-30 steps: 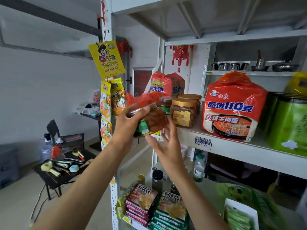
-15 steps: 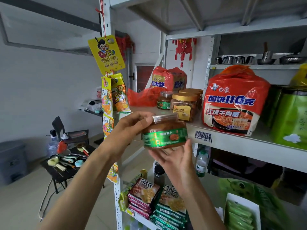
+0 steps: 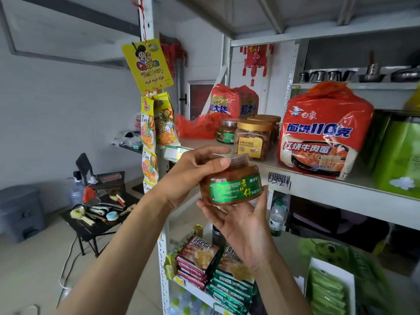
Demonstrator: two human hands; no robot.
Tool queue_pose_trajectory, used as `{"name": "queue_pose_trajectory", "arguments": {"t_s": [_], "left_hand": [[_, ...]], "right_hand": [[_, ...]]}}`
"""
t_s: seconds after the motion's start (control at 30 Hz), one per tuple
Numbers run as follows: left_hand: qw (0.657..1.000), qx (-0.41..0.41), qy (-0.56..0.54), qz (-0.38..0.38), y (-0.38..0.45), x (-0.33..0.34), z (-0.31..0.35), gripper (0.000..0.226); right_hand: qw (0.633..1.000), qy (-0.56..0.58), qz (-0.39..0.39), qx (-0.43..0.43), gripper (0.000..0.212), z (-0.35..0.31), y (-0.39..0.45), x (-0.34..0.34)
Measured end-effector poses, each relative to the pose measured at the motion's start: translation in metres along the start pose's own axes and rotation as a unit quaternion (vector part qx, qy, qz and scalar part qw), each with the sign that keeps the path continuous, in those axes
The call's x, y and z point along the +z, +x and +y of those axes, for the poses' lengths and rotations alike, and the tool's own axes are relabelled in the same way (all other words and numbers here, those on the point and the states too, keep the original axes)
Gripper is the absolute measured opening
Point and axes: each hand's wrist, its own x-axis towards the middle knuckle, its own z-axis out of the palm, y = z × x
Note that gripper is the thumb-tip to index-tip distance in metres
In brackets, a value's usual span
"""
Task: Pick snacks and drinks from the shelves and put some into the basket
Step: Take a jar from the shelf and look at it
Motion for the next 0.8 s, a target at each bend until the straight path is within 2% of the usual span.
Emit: {"name": "queue_pose_trajectory", "arguments": {"t_s": [0.13,0.23,0.3,0.4,0.63,0.8], "left_hand": [[0.999,-0.002,0.018,0.031,0.002,0.006,0.003,0.055],[0.998,0.001,0.031,0.049,0.004,0.010,0.008,0.046],[0.998,0.000,0.036,0.057,0.006,0.010,0.010,0.045],[0.998,-0.002,0.041,0.054,0.007,0.008,0.011,0.052],[0.999,0.007,0.032,0.037,0.004,0.003,0.012,0.049],[0.999,0.006,0.024,0.037,0.004,-0.002,0.011,0.048]], "right_hand": [[0.999,-0.033,-0.012,-0.033,0.083,0.000,0.000,-0.001],[0.998,-0.015,-0.032,-0.044,0.085,0.001,-0.001,0.001],[0.998,-0.015,-0.038,-0.053,0.077,0.000,-0.002,0.003],[0.997,-0.026,-0.038,-0.058,0.067,-0.001,-0.004,0.007],[0.998,-0.031,-0.025,-0.054,0.074,-0.001,-0.002,0.014],[0.997,-0.042,-0.028,-0.053,0.063,0.000,0.000,0.017]]}}
